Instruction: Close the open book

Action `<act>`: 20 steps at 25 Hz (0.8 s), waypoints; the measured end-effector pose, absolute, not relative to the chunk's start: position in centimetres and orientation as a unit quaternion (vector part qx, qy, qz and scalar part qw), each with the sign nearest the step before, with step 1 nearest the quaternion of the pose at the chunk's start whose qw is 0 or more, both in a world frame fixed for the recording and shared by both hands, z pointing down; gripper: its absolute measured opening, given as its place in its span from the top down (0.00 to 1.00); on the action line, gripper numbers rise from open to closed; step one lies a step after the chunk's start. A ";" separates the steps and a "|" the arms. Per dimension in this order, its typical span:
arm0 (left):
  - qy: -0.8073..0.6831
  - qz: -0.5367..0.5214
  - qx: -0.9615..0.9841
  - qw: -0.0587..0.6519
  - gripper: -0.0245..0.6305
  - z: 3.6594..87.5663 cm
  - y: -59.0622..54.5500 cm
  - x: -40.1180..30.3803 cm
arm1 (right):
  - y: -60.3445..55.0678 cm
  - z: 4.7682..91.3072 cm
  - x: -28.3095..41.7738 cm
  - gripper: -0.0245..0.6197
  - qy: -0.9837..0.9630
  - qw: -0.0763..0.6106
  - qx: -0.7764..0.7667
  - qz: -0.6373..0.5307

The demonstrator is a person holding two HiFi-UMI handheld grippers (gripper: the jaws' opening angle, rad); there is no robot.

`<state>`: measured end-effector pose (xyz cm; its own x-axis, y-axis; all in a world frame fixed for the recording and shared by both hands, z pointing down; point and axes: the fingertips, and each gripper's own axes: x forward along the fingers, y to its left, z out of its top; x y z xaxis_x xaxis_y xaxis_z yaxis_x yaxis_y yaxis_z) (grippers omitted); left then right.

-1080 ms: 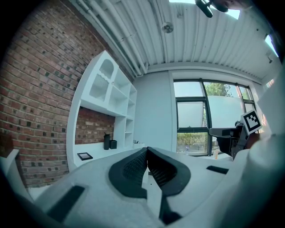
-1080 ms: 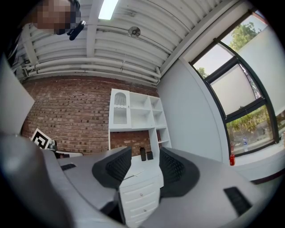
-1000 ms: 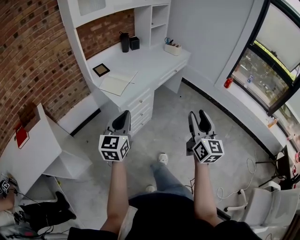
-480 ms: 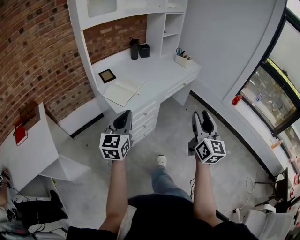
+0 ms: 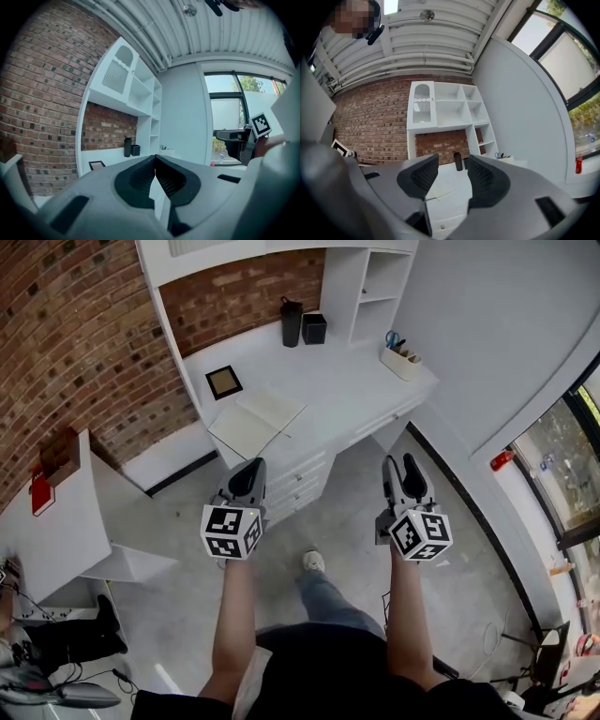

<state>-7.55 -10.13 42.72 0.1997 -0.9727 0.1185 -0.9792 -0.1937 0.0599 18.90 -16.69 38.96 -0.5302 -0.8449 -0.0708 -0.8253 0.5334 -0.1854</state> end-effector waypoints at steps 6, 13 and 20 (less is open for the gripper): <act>-0.680 0.031 0.730 0.058 0.95 42.5 -15.4 -10.6 | -24.4 39.5 14.7 0.69 0.902 0.061 -0.423 -0.066; -0.733 0.039 0.676 0.064 0.95 44.1 -19.1 -13.4 | -32.1 42.5 10.4 0.69 0.922 0.030 -0.374 -0.092; -0.765 0.039 0.638 0.084 0.95 45.9 -19.0 -16.2 | -34.6 44.7 5.2 0.69 0.941 0.011 -0.319 -0.109</act>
<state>-16.16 -18.98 45.89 -0.1730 -0.9686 0.1783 -0.9818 0.1841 0.0473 5.17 -34.64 44.66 -0.7966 -0.6026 0.0483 -0.5976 0.7729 -0.2134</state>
